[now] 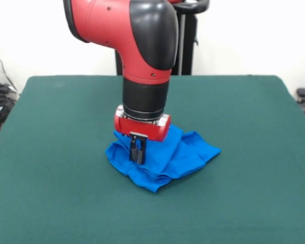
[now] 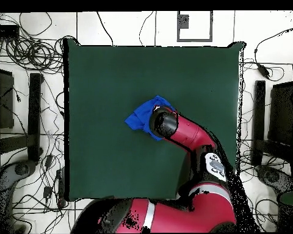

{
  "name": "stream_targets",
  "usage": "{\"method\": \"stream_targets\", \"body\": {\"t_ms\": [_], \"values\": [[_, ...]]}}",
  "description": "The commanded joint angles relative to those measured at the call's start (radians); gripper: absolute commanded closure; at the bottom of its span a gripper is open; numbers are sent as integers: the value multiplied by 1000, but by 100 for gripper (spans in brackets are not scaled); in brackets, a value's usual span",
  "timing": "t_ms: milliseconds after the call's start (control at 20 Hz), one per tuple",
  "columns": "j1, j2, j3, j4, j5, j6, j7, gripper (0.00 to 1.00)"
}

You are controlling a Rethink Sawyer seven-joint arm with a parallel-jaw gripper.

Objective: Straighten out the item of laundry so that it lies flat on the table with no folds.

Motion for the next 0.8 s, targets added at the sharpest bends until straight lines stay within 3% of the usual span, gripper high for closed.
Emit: {"method": "stream_targets", "body": {"t_ms": [50, 400, 800], "values": [[21, 11, 99, -2, -25, 1, 141, 100], [64, -107, 34, 30, -16, 175, 145, 100], [62, -168, 30, 54, -27, 248, 135, 100]]}}
